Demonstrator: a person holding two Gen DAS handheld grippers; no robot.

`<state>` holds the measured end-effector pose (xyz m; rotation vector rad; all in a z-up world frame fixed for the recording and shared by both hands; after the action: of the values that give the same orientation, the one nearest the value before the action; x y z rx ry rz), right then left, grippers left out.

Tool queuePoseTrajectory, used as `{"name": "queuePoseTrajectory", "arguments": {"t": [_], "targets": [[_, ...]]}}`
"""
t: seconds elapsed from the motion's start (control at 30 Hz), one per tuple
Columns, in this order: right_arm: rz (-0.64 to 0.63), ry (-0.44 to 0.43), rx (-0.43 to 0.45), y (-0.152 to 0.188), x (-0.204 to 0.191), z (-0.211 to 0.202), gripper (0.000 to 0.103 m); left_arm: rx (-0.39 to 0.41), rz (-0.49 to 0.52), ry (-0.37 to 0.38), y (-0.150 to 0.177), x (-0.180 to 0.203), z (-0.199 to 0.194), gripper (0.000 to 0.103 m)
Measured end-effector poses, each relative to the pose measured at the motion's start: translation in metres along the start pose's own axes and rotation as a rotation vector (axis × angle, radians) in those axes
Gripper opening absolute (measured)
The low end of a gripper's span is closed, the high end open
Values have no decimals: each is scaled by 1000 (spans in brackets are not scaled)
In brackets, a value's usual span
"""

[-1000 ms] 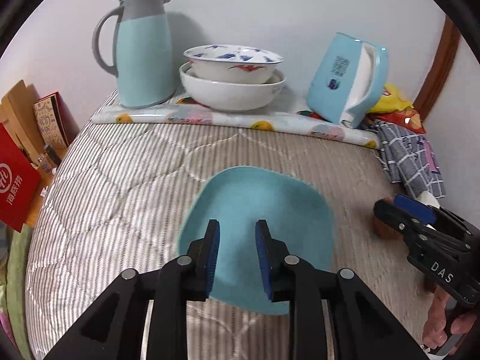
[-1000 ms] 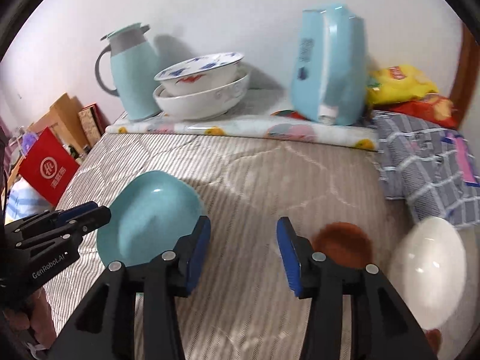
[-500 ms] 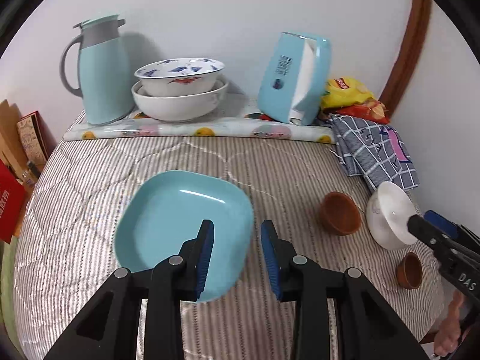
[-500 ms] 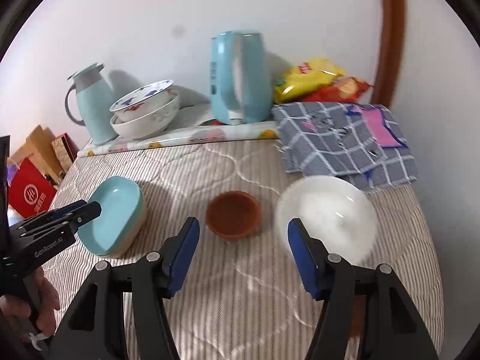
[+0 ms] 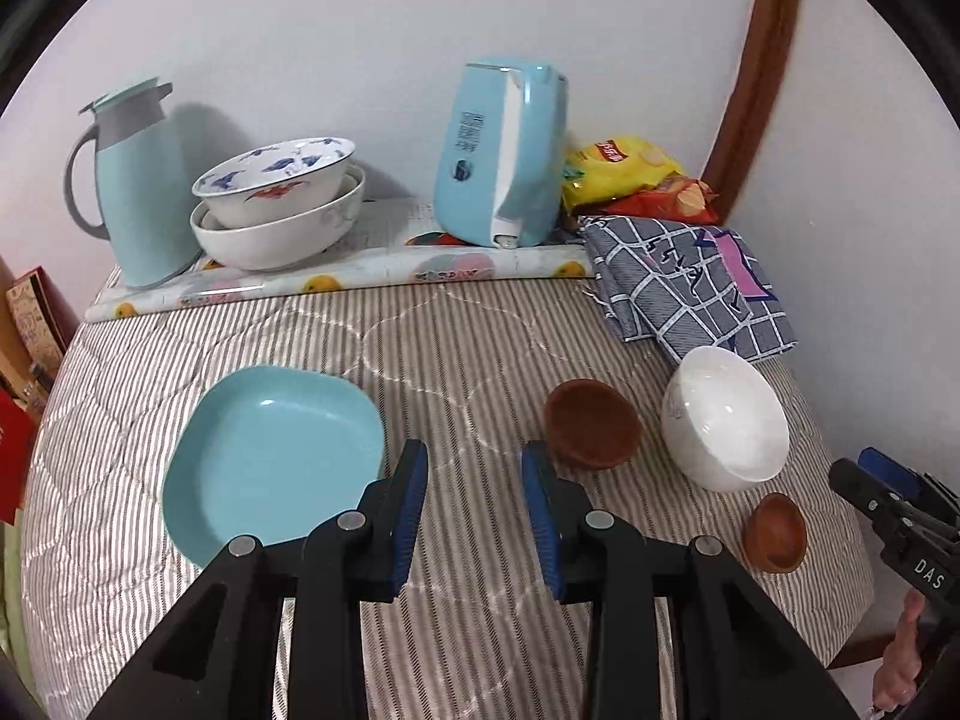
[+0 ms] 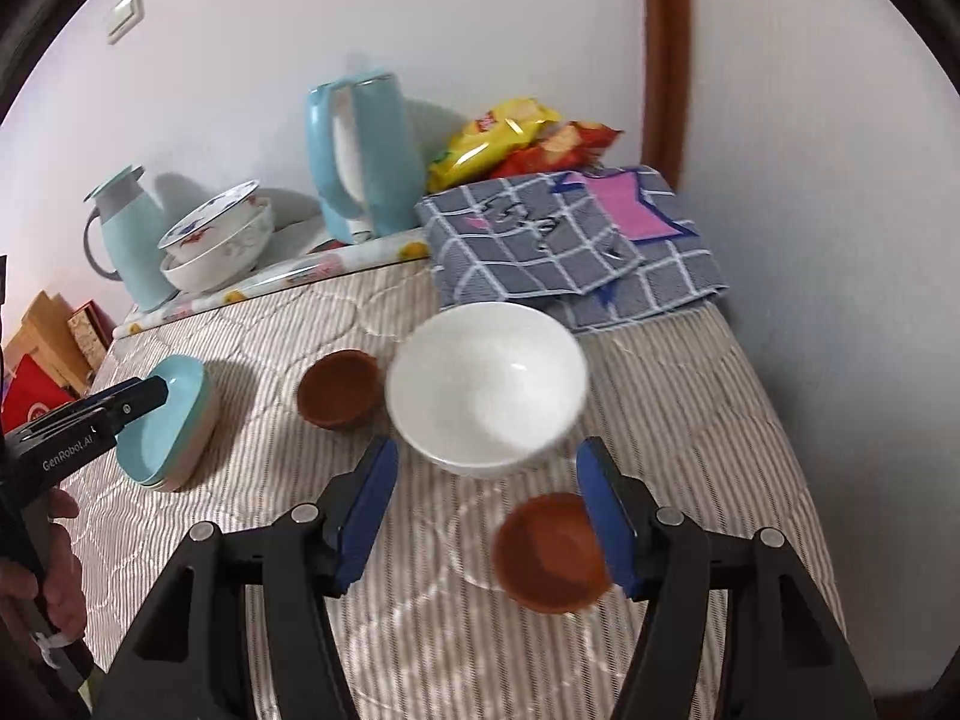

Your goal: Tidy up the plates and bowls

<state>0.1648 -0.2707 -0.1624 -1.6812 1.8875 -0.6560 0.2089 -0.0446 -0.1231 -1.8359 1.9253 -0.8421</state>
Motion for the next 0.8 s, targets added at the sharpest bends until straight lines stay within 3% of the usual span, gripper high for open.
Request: {"name": "queuePoseTrajectory", "arguments": {"t": [0.37,0.8], "targets": [[38,39,-13,13,45,9,61,-30,27,6,-2,26,24,31],[10,36,-78,35,63,45,58,-98,36,35,5,53,74,31]]}}
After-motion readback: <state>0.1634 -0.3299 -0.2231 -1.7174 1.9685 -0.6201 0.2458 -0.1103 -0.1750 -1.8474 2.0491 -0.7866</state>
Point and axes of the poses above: each gripper's, at about its wrist camera, not at the fingertips, and z roughly the way its jaws point, x to its right, y to its underside, the point moved 9 cm from there along z, roughly the way its jaws point, and after that the axes turned 4 degrees about y, right-handed, at the moved point
